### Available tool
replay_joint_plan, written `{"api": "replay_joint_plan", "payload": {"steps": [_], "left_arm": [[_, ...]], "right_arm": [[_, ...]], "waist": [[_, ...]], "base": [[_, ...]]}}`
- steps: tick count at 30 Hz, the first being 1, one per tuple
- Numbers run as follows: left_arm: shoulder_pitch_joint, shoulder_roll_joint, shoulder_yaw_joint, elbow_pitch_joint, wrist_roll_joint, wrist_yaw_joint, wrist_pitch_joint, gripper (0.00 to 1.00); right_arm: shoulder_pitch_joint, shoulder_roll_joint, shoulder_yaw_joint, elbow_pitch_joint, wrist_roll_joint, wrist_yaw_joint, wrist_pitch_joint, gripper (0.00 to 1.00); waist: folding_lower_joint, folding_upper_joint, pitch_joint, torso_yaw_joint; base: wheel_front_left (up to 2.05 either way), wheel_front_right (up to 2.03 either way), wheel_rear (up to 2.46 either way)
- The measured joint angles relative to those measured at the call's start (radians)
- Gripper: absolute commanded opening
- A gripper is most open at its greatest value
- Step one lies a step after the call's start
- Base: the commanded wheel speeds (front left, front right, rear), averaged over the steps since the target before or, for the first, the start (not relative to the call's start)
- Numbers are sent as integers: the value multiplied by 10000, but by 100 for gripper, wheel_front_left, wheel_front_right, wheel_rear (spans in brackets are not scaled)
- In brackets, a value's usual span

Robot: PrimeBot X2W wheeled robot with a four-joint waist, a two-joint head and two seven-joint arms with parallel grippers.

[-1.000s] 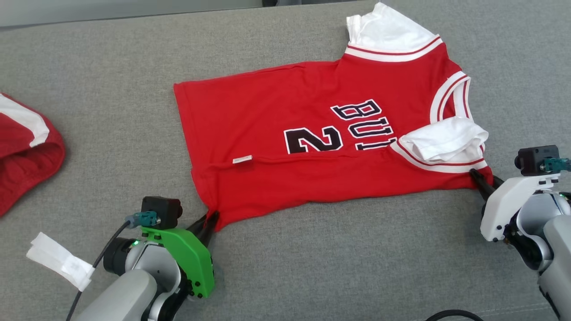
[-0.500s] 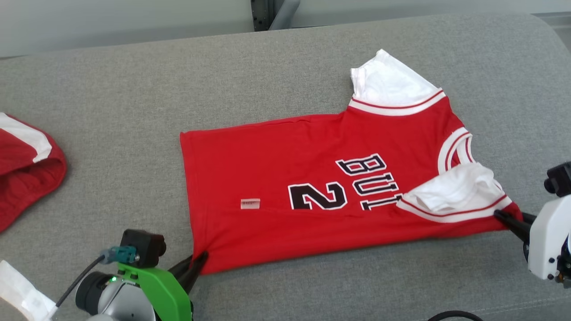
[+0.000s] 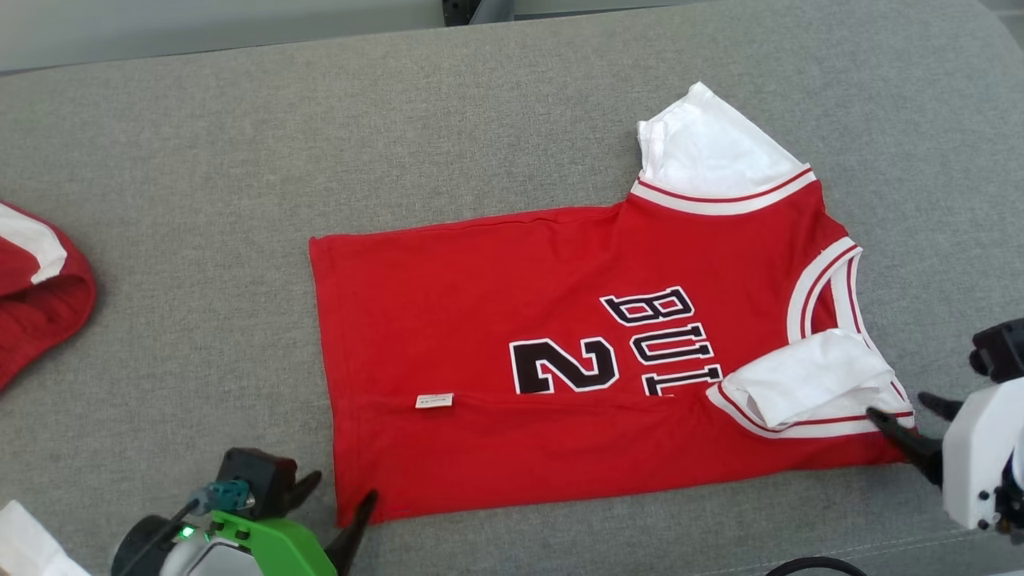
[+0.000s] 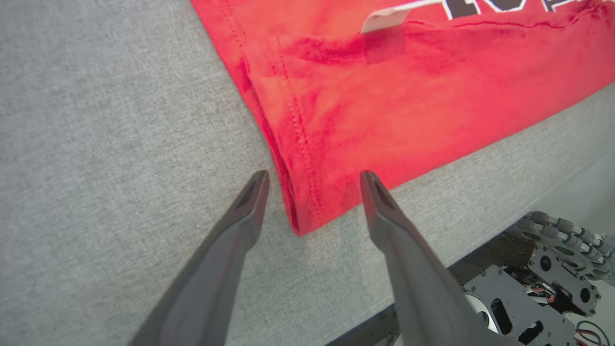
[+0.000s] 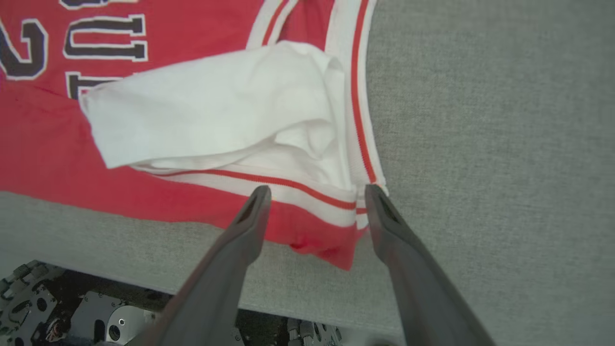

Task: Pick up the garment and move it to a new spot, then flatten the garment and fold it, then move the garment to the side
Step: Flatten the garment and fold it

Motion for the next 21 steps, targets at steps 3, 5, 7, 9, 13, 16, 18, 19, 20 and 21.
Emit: {"api": "replay_joint_plan", "payload": {"steps": [3, 5, 7, 9, 13, 16, 18, 19, 20, 21], "left_arm": [[-258, 587, 203, -579, 495, 362, 94, 100], [-552, 721, 441, -828, 552, 520, 203, 100], [-1062, 711, 491, -894, 694, 520, 476, 100], [-1870, 435, 573, -800, 644, 295, 838, 100], [-4128, -633, 424, 309, 564, -560, 1918, 100], [-5840, -1394, 328, 1730, 688, -989, 2491, 100], [-6664, -2002, 255, 2694, 748, -1164, 2623, 100], [-6945, -2322, 171, 3131, 777, -1221, 2642, 100], [-7149, -2635, 105, 3599, 792, -1287, 2644, 100], [-7293, -2913, 27, 3985, 803, -1338, 2638, 100]], "right_arm": [[-41, -293, -562, -815, 79, -4, 393, 100], [-328, -364, -857, -1312, 94, -2, 665, 100], [-895, -384, -1154, -1624, 50, -2, 853, 100], [-1663, -330, -1290, -1662, -109, -6, 1087, 100], [-3673, -148, -966, -1081, -717, -6, 1582, 100], [-5544, 313, -644, -215, -1168, -6, 1664, 100], [-6624, 591, -493, 585, -1565, -2, 1469, 100], [-7053, 757, -445, 1057, -1783, -4, 1358, 100], [-7388, 895, -332, 1475, -1962, -6, 1248, 100], [-7636, 1012, -242, 1937, -2125, -6, 1104, 100]], "waist": [[0, 0, 163, 18], [0, 0, 309, 39], [0, 0, 487, 80], [0, 0, 702, 146], [0, 0, 1263, 351], [2, 0, 1757, 561], [3, 0, 2080, 726], [3, 0, 2219, 822], [3, 0, 2337, 942], [3, 0, 2436, 1065]], "base": [[0, 0, 0], [0, 0, 0], [0, 0, 0], [0, 0, 0], [0, 0, 0], [0, 0, 0], [0, 0, 0], [0, 0, 0], [0, 0, 0], [0, 0, 0]]}}
